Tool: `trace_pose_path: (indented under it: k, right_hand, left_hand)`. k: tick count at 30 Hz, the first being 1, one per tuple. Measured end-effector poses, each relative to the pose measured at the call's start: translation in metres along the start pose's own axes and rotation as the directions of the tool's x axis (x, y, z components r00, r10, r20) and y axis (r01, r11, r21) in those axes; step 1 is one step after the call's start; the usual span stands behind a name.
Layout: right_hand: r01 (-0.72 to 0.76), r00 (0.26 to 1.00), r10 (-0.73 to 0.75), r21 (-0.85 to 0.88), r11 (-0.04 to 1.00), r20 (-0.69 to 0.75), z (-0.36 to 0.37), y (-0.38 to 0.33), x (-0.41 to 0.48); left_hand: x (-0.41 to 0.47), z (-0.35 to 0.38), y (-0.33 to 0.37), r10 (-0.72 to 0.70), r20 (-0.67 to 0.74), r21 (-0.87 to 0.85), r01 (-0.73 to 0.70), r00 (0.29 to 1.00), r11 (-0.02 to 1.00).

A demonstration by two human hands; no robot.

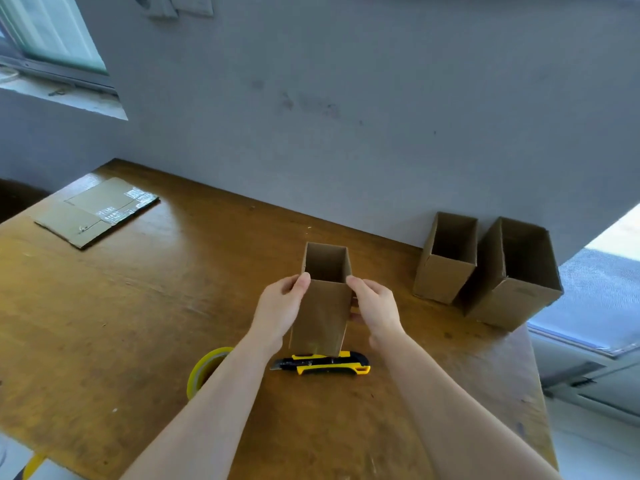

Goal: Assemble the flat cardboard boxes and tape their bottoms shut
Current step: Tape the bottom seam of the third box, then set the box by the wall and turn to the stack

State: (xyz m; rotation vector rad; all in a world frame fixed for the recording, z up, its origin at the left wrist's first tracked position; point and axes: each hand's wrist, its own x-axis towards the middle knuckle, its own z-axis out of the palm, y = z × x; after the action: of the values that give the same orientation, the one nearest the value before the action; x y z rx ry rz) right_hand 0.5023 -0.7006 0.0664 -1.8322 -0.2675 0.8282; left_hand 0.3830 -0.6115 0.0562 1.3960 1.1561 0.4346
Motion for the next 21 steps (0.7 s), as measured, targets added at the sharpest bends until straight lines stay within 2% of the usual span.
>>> trace_pose_path:
  k: [4,7,15,21]
  right_hand:
    - [0.025,1.0,-0.025,-0.027,0.999,0.002,-0.022,0.001,-0.006]
    - [0.07,0.997,-0.071,-0.049,0.996,-0.023,-0.037,0.002,-0.008]
    - [0.192,0.92,-0.253,-0.218,0.957,-0.298,-0.062,-0.011,0.02]
    - [0.087,0.903,-0.226,-0.361,0.929,-0.365,-0.069,-0.022,0.056]
  left_hand:
    - [-0.008,0.014,0.008,-0.027,0.074,-0.015,0.029,0.997,0.999]
    - [-0.012,0.028,0.019,0.0,0.141,0.004,-0.001,0.99,1.0]
    - [0.026,0.07,0.055,0.066,0.304,0.136,-0.112,0.95,0.984]
    - [0.08,0.103,0.072,0.075,0.402,0.196,-0.166,0.912,0.966]
